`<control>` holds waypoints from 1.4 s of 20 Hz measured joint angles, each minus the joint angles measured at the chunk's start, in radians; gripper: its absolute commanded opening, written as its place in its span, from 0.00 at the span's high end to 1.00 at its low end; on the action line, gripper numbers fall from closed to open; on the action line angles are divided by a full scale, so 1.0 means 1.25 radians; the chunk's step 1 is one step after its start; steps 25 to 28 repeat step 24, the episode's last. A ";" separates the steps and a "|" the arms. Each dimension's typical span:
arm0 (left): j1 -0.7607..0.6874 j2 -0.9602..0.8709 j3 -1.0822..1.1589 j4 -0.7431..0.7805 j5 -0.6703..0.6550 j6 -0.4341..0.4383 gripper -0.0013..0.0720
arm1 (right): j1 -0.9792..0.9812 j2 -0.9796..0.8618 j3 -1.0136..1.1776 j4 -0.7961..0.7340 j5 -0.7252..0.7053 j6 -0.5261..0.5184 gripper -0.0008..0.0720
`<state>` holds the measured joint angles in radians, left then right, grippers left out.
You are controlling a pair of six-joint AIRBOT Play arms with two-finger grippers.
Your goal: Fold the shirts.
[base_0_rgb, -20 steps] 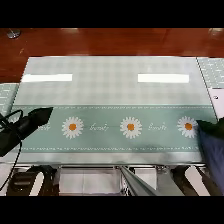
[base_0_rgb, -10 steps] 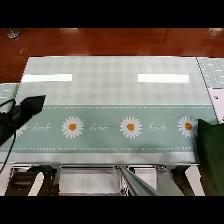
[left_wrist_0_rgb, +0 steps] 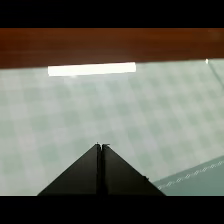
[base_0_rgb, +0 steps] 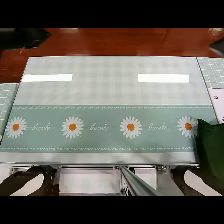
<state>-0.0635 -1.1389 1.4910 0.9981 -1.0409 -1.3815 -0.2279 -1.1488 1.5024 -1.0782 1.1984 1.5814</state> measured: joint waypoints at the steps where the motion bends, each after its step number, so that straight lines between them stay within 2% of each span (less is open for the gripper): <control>1: -0.026 -0.025 0.009 0.055 -0.020 -0.025 0.95 | 0.073 -0.037 0.000 -0.111 0.008 0.026 0.96; 4: -0.076 -0.075 -0.045 0.202 -0.055 -0.118 0.95 | 0.206 -0.143 -0.021 -0.358 0.083 0.100 0.96; 8: -0.078 -0.095 -0.120 0.273 -0.067 -0.171 0.95 | 0.268 -0.211 -0.075 -0.500 0.122 0.190 0.96; 14: -0.066 -0.101 -0.147 0.303 -0.111 -0.191 0.95 | 0.288 -0.232 -0.099 -0.557 0.166 0.194 0.96; 28: -0.065 -0.103 -0.152 0.312 -0.131 -0.196 0.95 | 0.291 -0.236 -0.103 -0.568 0.184 0.194 0.96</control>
